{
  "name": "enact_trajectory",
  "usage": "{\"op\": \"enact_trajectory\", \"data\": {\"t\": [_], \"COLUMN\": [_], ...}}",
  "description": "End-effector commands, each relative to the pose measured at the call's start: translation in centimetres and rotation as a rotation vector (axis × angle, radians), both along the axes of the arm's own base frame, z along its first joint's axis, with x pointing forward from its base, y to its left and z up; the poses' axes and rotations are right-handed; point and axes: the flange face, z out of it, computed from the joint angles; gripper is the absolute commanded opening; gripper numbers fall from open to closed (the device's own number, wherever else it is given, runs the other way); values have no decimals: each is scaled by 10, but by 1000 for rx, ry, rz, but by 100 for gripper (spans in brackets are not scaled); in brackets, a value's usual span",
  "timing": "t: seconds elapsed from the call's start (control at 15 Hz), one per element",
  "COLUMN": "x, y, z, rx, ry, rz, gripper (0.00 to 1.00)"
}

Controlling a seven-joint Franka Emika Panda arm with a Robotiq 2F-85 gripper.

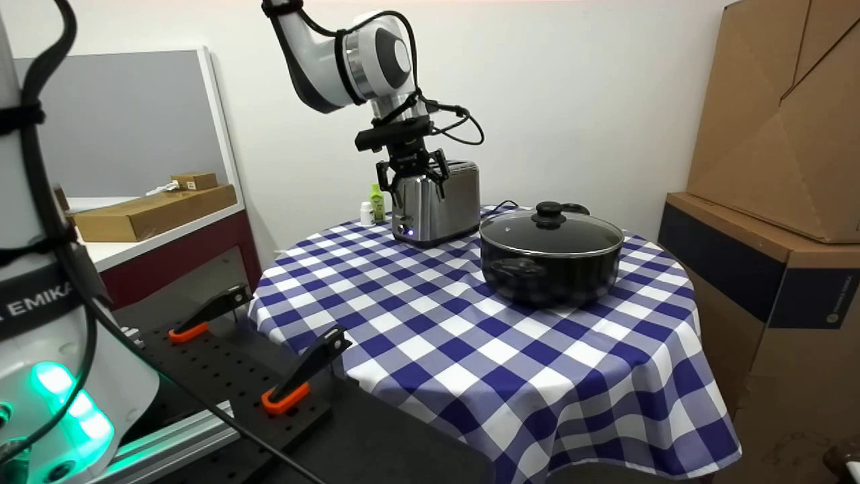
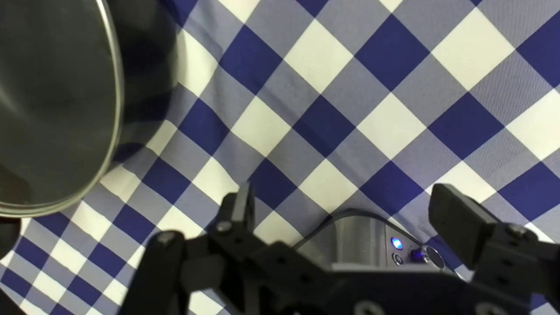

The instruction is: Release the lever on the toaster upwards.

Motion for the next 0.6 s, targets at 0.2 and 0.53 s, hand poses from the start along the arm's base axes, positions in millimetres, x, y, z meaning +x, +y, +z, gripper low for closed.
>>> {"op": "enact_trajectory", "data": {"t": [0.2,0.53], "x": [25,33], "y": [29,48], "z": [-37,-56], "rx": [1,-3], "ry": [-96,-136], "rz": [42,67], "gripper": [100,100]}}
